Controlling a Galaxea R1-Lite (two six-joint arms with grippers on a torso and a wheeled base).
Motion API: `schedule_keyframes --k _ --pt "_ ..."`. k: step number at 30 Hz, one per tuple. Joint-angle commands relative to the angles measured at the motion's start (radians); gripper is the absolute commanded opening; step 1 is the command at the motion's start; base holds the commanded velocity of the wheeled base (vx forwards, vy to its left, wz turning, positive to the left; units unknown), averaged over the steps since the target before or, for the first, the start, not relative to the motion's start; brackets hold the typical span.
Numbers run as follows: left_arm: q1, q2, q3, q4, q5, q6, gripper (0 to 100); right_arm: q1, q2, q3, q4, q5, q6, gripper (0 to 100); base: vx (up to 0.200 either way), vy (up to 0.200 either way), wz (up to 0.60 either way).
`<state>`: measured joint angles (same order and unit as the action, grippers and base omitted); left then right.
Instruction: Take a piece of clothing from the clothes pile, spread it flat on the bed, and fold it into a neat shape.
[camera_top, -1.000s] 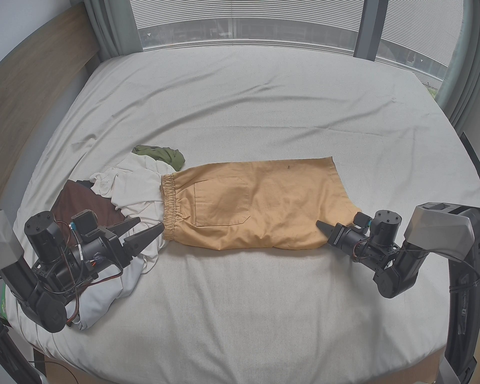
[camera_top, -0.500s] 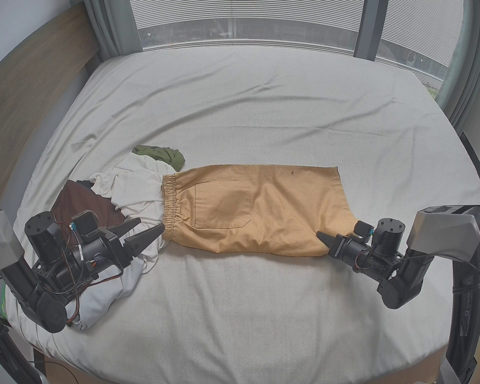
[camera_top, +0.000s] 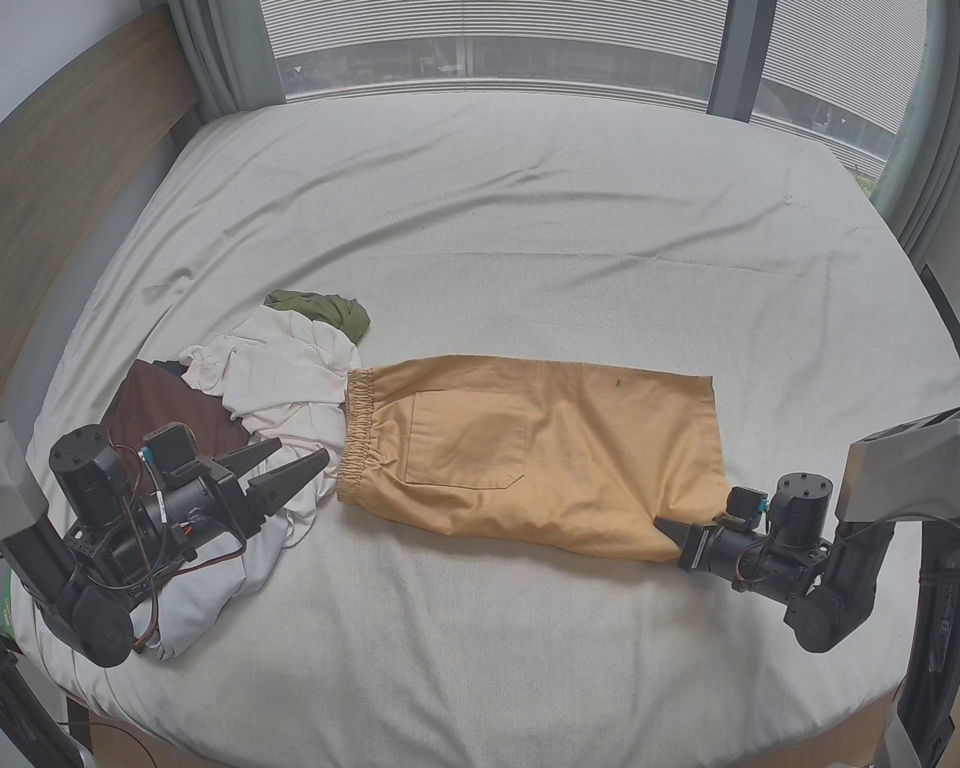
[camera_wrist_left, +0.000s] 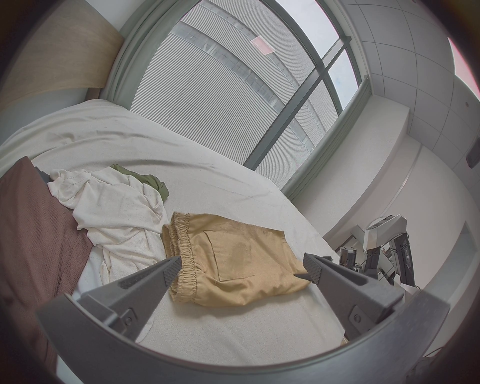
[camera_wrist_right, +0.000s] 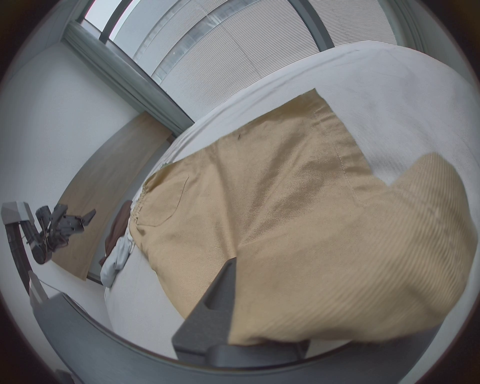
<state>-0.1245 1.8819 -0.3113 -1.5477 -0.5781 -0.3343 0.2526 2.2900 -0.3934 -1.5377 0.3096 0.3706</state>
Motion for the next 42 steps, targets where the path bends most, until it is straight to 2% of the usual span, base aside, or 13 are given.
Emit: schedule_keyframes --k 1,13,31,32,36,37,39,42 --pt "-0.001 -0.001 0.003 0.0 0.0 0.0 100 -0.001 -0.015 0.074 -0.002 0.0 -0.015 0 0.0 0.0 0.0" --pt "-0.004 0.006 0.006 0.0 0.0 0.0 100 -0.055 -0.052 0.197 -0.002 -0.001 -0.082 0 0.0 0.0 0.0" --pt "-0.004 0.003 0.004 0.0 -0.002 -0.006 100 -0.047 -0.072 0.2 -0.002 -0.03 -0.082 0 0.0 0.0 0.0" --pt "-0.004 0.002 0.004 -0.002 -0.002 -0.005 100 -0.045 -0.083 0.203 -0.002 -0.03 -0.084 100 0.0 0.0 0.0" --pt "-0.006 0.0 0.006 -0.002 -0.002 -0.006 100 -0.045 -0.116 0.211 -0.002 -0.044 -0.084 100 0.0 0.0 0.0" --pt "-0.006 0.0 0.006 -0.002 -0.002 -0.006 100 -0.049 -0.138 0.211 -0.002 -0.073 -0.085 100 0.0 0.0 0.0" --pt "-0.006 0.0 0.004 0.0 -0.002 -0.006 100 -0.055 -0.15 0.208 -0.002 -0.087 -0.085 100 0.0 0.0 0.0" --pt "-0.006 0.0 0.004 -0.002 -0.002 -0.006 100 -0.088 -0.173 0.189 -0.002 -0.096 -0.087 100 0.0 0.0 0.0"
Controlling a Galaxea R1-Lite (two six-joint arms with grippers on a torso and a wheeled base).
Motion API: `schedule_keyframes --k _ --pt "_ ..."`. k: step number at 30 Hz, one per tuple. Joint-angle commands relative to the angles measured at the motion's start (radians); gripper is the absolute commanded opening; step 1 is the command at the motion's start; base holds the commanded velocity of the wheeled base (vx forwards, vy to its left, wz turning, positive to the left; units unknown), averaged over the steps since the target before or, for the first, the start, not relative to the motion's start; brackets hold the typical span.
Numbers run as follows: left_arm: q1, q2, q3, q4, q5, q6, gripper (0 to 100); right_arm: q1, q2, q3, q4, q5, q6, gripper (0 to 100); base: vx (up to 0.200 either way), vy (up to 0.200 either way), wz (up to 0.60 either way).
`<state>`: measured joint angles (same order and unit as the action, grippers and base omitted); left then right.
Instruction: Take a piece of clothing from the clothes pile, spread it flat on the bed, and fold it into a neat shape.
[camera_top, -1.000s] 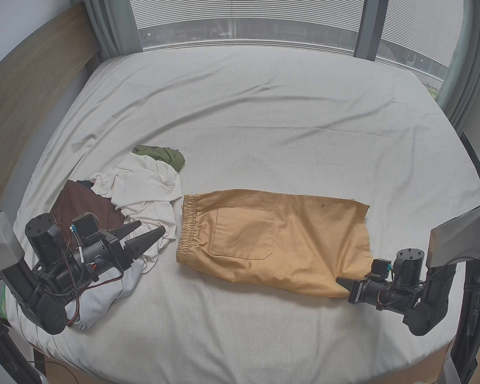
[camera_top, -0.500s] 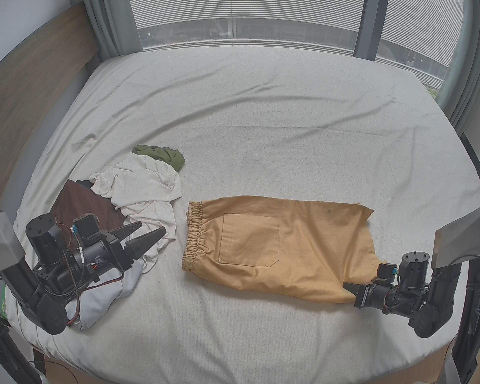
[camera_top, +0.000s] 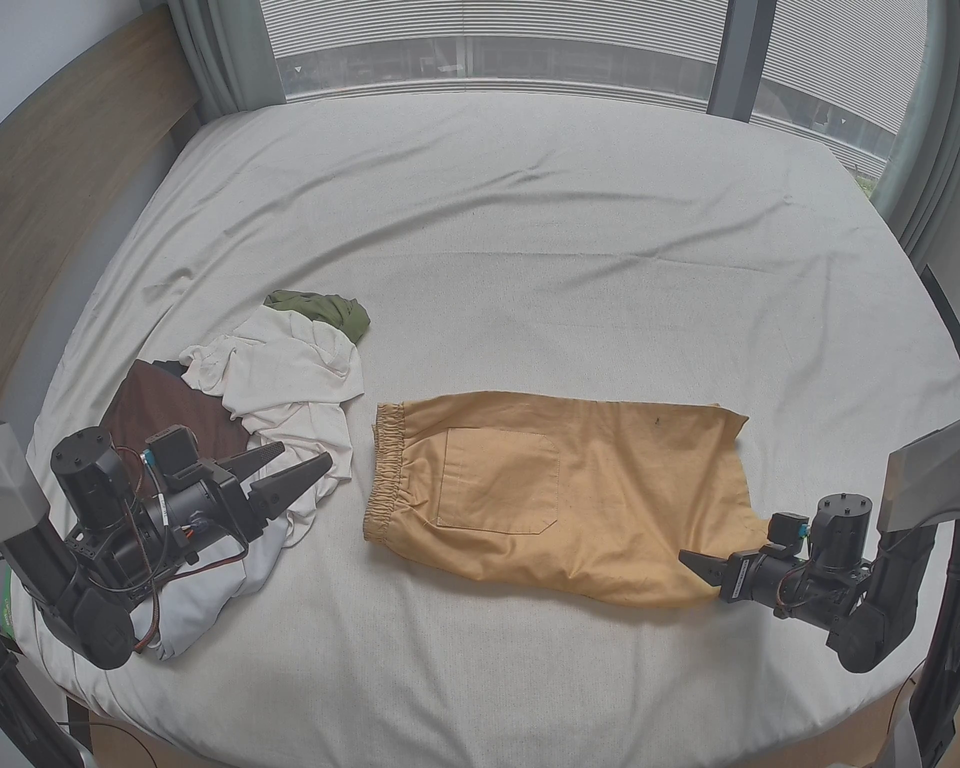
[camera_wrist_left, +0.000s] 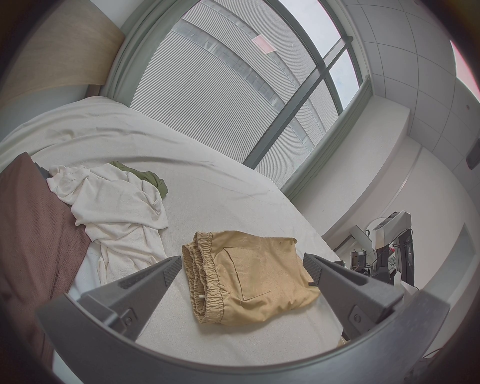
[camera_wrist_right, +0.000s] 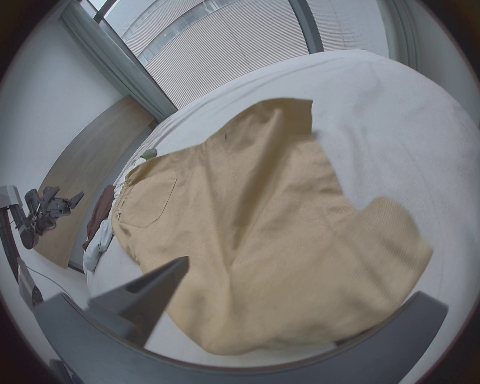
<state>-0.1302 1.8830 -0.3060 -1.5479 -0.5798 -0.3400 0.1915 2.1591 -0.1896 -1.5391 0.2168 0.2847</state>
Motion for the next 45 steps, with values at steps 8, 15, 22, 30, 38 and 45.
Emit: schedule_keyframes --k 8,15,22,30,38,45 --pt "-0.002 0.005 0.001 -0.001 0.0 -0.001 100 -0.092 -0.093 -0.019 0.001 -0.004 -0.01 100 0.0 0.0 0.0" --pt "-0.008 0.008 0.002 -0.001 0.0 -0.001 100 -0.122 -0.137 -0.062 0.002 -0.002 -0.018 100 0.0 0.0 0.0" --pt "-0.017 0.054 0.004 -0.001 0.0 0.001 100 -0.086 -0.174 -0.117 0.002 0.001 -0.021 100 0.0 0.0 0.0" --pt "-0.042 0.085 0.013 -0.001 0.0 -0.017 100 -0.014 -0.174 -0.209 0.005 0.082 -0.022 100 0.0 0.0 0.0" --pt "-0.089 0.137 0.011 -0.003 0.001 -0.085 100 0.031 -0.176 -0.218 0.001 0.13 -0.021 100 0.0 0.0 0.0" --pt "-0.092 0.245 -0.013 -0.005 0.014 -0.086 100 0.032 -0.174 -0.22 0.001 0.13 -0.021 100 0.0 0.0 0.0"
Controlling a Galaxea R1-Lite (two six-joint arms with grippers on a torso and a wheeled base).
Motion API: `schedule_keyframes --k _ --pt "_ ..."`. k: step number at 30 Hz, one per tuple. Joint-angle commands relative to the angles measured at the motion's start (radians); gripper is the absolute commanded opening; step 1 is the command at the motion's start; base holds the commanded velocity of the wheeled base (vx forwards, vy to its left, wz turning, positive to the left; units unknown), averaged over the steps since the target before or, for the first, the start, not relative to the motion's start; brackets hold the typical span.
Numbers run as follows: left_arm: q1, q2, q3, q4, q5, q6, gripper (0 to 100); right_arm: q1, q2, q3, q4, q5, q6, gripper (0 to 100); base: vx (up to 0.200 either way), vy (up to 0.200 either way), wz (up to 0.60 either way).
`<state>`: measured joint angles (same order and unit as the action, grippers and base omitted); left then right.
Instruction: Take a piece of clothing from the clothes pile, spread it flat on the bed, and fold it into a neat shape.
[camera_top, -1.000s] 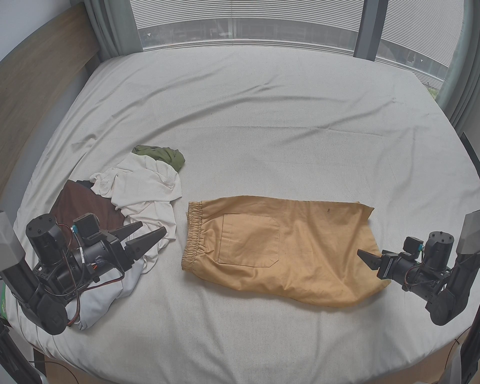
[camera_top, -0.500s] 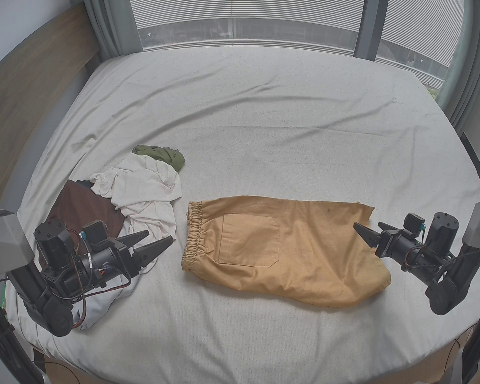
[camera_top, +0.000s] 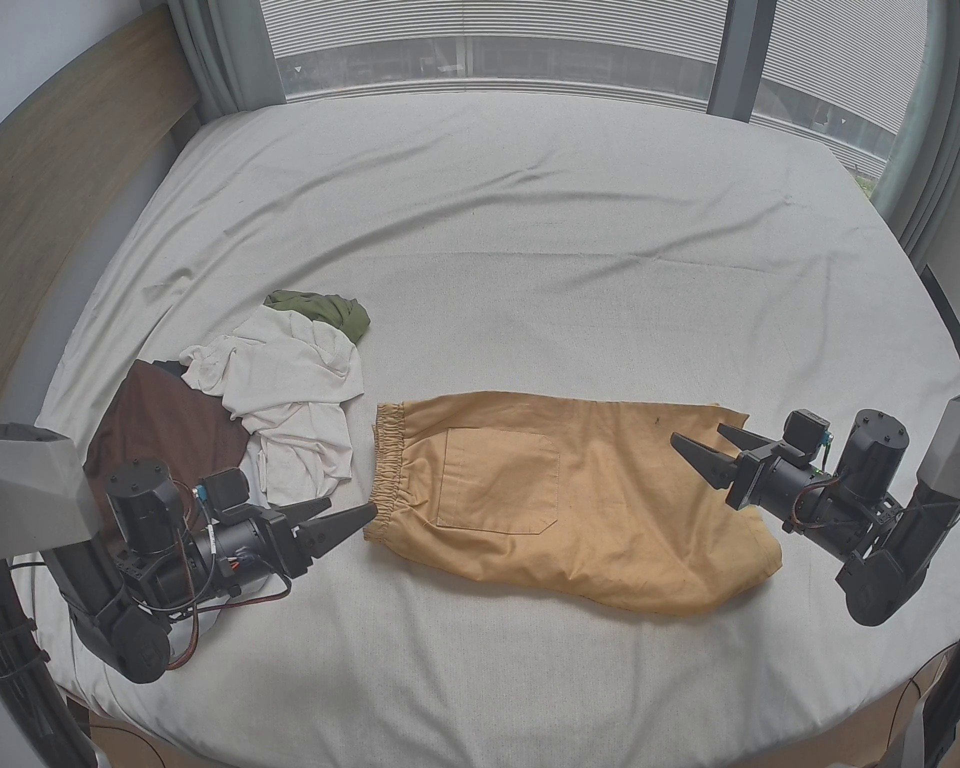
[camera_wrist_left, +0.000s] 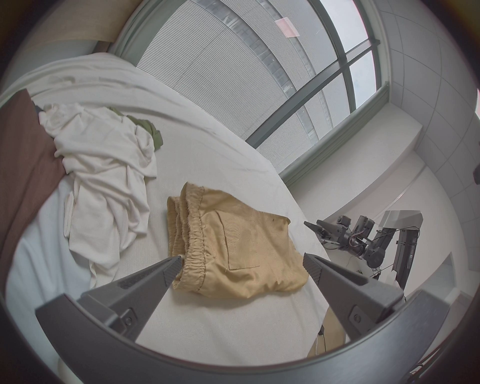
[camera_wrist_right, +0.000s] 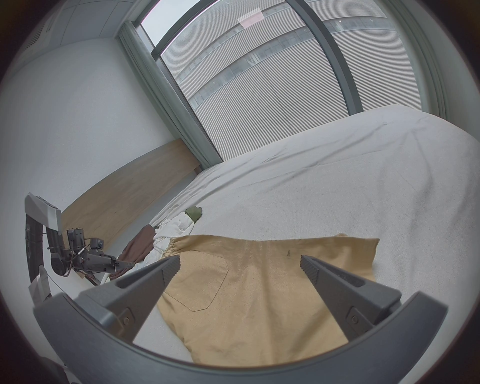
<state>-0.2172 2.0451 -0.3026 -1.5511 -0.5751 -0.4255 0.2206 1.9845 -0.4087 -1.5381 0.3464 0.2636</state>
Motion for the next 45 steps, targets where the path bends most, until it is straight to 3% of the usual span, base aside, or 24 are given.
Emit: schedule_keyframes --k 1,5,13,20,30,45 --pt "-0.007 0.098 -0.026 -0.001 0.026 -0.001 100 0.003 0.001 -0.001 0.0 0.0 0.0 100 0.0 0.0 0.0" --pt "-0.019 0.132 -0.05 -0.001 0.112 -0.009 100 0.002 0.001 -0.001 0.0 0.002 0.002 100 0.0 0.0 0.0" --pt "-0.05 0.15 -0.119 0.009 0.13 -0.108 100 0.003 0.002 -0.002 0.0 0.002 0.002 100 0.0 0.0 0.0" --pt "-0.068 0.271 -0.171 0.002 0.201 -0.11 100 0.003 0.001 -0.002 0.0 0.002 0.0 100 0.0 0.0 0.0" --pt "-0.088 0.319 -0.233 0.005 0.202 -0.117 100 0.009 0.005 -0.002 0.0 0.002 0.0 100 0.0 0.0 0.0" --pt "-0.1 0.351 -0.402 0.006 0.199 -0.386 100 0.019 0.008 -0.002 0.0 0.002 0.0 100 0.0 0.0 0.0"
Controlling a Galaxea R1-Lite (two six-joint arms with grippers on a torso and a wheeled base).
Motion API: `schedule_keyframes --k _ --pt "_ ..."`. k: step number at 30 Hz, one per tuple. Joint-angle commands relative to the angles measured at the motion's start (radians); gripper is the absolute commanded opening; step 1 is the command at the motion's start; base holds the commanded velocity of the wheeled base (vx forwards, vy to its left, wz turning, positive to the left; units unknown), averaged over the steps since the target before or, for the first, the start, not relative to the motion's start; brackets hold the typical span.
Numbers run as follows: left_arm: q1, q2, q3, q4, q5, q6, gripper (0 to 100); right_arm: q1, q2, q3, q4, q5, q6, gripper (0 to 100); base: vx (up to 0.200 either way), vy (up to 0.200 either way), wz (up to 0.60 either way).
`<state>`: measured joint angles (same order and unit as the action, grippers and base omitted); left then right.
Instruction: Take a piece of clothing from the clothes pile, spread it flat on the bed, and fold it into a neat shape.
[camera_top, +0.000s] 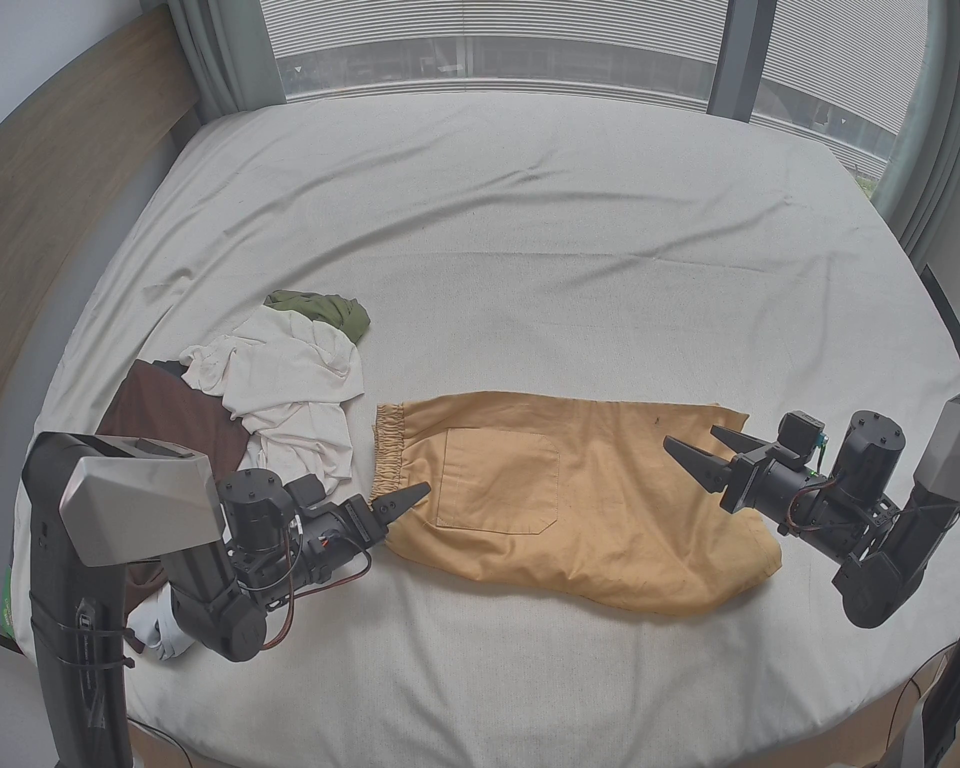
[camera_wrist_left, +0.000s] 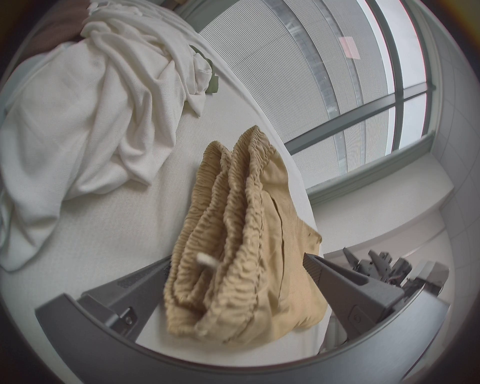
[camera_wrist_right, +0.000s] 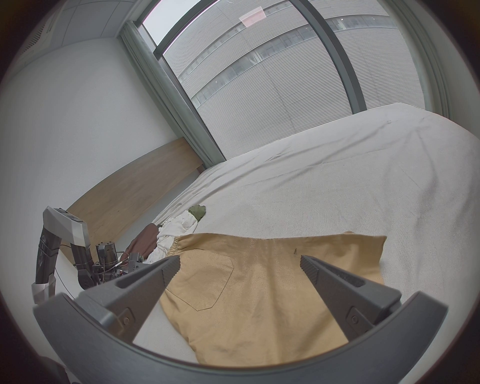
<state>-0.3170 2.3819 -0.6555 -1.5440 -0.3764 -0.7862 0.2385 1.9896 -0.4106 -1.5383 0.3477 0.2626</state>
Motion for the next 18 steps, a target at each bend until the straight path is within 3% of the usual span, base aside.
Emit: schedule_keyframes --k 1,15,16,18 --pt "-0.001 0.016 -0.053 -0.001 0.001 -0.03 100 0.001 0.003 0.0 0.0 0.001 0.001 100 0.0 0.0 0.0" --pt "-0.001 0.045 -0.11 0.015 -0.003 -0.071 100 0.015 0.003 0.001 -0.002 0.001 0.0 100 0.0 0.0 0.0" --pt "-0.001 0.045 -0.111 0.015 -0.003 -0.071 0 0.018 0.003 0.001 -0.002 -0.001 0.0 100 0.0 0.0 0.0" --pt "-0.001 0.048 -0.115 0.018 -0.003 -0.071 0 0.019 0.003 0.001 0.0 -0.001 0.0 100 0.0 0.0 0.0"
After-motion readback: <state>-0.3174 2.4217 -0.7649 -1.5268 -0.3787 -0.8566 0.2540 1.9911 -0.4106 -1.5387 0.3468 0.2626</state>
